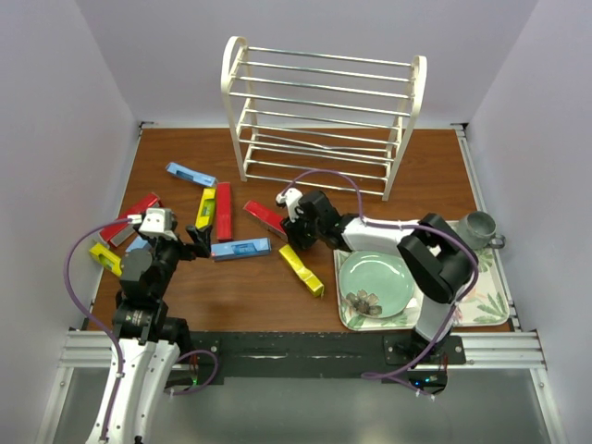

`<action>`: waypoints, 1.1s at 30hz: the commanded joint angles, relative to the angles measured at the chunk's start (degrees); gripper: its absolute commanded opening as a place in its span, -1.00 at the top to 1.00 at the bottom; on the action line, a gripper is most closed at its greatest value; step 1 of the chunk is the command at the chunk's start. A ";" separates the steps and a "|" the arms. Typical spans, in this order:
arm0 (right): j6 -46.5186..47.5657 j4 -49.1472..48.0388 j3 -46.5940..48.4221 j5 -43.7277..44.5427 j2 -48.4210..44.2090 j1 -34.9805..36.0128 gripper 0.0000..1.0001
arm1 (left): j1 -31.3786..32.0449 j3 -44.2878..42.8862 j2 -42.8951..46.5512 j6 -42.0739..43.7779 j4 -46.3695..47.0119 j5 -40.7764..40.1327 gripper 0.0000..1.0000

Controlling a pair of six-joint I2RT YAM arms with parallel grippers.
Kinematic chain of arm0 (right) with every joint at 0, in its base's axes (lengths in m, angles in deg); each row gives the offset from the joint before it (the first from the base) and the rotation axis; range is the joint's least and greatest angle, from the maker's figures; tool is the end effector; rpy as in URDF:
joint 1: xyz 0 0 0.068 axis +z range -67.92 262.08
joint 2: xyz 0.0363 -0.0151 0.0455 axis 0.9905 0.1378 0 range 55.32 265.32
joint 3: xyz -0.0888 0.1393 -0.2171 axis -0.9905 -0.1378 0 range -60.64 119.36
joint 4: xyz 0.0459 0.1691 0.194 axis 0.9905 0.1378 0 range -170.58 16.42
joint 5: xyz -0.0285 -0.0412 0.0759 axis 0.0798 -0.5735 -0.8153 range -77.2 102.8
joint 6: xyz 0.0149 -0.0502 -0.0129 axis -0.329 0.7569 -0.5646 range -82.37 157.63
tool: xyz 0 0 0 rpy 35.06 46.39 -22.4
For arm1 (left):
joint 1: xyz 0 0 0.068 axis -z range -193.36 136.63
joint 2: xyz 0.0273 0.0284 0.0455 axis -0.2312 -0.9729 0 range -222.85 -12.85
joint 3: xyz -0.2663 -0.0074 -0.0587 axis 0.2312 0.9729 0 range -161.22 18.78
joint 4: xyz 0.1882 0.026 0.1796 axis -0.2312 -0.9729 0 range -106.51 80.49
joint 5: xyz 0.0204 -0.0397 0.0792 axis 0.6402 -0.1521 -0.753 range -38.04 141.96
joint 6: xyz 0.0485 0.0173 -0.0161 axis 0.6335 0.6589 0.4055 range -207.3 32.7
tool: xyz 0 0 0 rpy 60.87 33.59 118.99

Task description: Place and organize the toothpastes onto the shelf

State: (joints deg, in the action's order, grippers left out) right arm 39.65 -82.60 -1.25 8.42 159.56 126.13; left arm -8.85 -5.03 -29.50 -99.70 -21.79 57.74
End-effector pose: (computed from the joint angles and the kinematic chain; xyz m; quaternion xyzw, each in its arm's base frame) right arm 0.2722 0.2670 0.1647 -0.3724 0.8368 0.1761 0.3606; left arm 0.1110 -0.0123 0.2695 -0.0167 0.7376 -0.1360 0.6612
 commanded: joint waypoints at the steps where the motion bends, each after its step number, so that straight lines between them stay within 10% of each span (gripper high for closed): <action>1: -3.24 -5.36 -3.32 5.51 -6.06 -0.02 0.39 | 0.67 -0.88 -0.14 0.98 1.64 0.46 -0.99; 16: -23.98 -8.44 -11.06 33.99 -18.73 -3.71 0.71 | 3.31 -0.80 0.74 0.98 1.55 -0.51 -0.98; 33: -25.58 -16.69 -3.06 44.28 -7.22 -10.92 0.75 | 9.81 -1.06 -0.76 0.36 1.29 -1.83 -0.96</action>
State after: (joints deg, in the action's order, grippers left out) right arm 14.69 -91.65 -8.98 47.19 151.10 116.32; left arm -0.26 -5.03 -29.72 -99.74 -21.81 56.45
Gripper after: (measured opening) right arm 0.455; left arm 0.983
